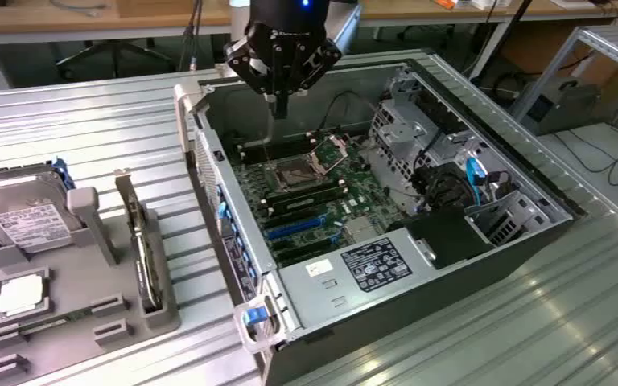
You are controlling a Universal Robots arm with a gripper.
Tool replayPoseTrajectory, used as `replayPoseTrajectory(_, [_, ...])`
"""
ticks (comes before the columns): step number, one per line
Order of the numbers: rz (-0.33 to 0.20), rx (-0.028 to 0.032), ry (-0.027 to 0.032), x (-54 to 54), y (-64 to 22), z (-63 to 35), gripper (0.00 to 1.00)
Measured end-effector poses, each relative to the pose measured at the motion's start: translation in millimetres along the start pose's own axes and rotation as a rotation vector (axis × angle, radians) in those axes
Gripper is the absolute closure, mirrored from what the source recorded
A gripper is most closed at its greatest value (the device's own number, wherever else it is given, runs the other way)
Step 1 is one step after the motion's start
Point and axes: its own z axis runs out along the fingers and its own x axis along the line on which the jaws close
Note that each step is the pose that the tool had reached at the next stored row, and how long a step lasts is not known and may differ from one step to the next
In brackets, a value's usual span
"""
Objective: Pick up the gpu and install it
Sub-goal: 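Reach for the gpu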
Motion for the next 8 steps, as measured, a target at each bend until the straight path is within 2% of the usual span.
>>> replayPoseTrajectory(8, [0.0,0.0,0.0,0.0,0.0,0.0,0.89])
